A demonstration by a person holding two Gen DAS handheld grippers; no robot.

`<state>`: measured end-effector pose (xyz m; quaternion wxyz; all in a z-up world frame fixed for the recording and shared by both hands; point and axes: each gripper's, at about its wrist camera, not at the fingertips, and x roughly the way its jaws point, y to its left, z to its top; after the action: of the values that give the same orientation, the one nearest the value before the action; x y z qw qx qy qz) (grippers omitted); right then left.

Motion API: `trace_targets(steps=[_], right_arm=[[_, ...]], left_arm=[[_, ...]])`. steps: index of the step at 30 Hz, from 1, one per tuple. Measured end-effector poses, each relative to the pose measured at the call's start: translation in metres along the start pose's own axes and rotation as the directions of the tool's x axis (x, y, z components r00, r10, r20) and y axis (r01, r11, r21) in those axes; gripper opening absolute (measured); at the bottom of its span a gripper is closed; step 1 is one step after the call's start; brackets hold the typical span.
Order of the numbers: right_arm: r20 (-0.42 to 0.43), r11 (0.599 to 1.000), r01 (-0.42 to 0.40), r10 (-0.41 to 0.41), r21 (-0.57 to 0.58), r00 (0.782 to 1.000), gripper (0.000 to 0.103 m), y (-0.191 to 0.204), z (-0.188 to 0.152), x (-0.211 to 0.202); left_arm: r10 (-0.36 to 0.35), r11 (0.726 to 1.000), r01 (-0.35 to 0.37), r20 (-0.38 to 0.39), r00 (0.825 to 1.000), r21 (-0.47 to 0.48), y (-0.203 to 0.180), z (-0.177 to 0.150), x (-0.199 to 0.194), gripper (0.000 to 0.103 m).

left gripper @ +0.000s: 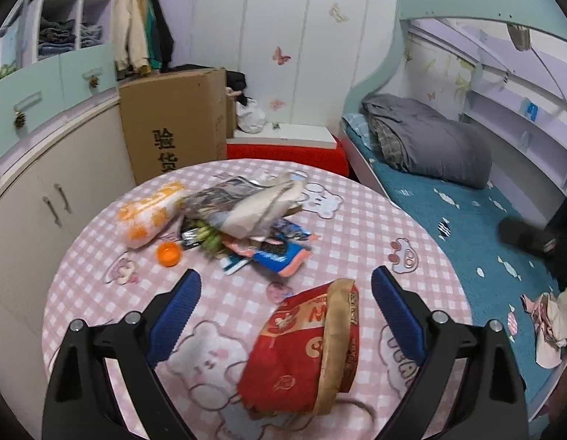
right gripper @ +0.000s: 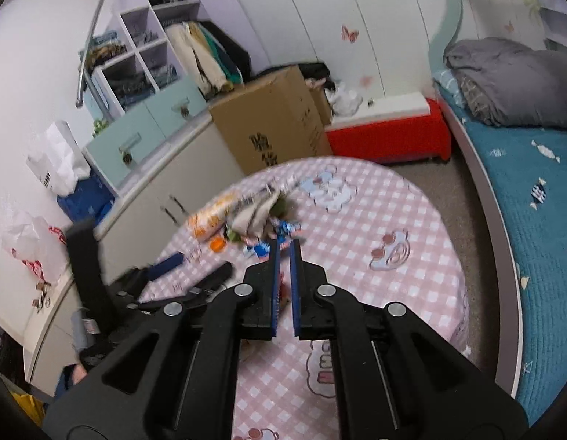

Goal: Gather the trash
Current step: 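Grasp the red paper bag with the right tool, then the left tool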

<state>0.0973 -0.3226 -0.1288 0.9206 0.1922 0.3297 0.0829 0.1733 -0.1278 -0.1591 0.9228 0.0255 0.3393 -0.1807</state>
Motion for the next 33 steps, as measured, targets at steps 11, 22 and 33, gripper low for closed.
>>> trace_targets(steps=[11,22,33], right_arm=[[-0.234,0.990,-0.066,0.035,-0.128,0.972,0.066,0.043,-0.078,0.059],[-0.304,0.954,0.039,-0.133,-0.297,0.944,0.019,0.059,-0.130,0.078],[-0.208,0.979,0.108,-0.144,-0.172,0.968,0.004,0.021,-0.105,0.041]], left_arm=[[0.110,0.992,-0.114,-0.058,0.992,-0.062,0.067,-0.041,-0.020,0.092],[0.013,1.000,-0.013,-0.057,0.998,0.009,0.048,-0.048,-0.026,0.092],[-0.067,0.987,0.083,-0.113,0.991,0.140,-0.008,-0.044,0.005,0.092]])
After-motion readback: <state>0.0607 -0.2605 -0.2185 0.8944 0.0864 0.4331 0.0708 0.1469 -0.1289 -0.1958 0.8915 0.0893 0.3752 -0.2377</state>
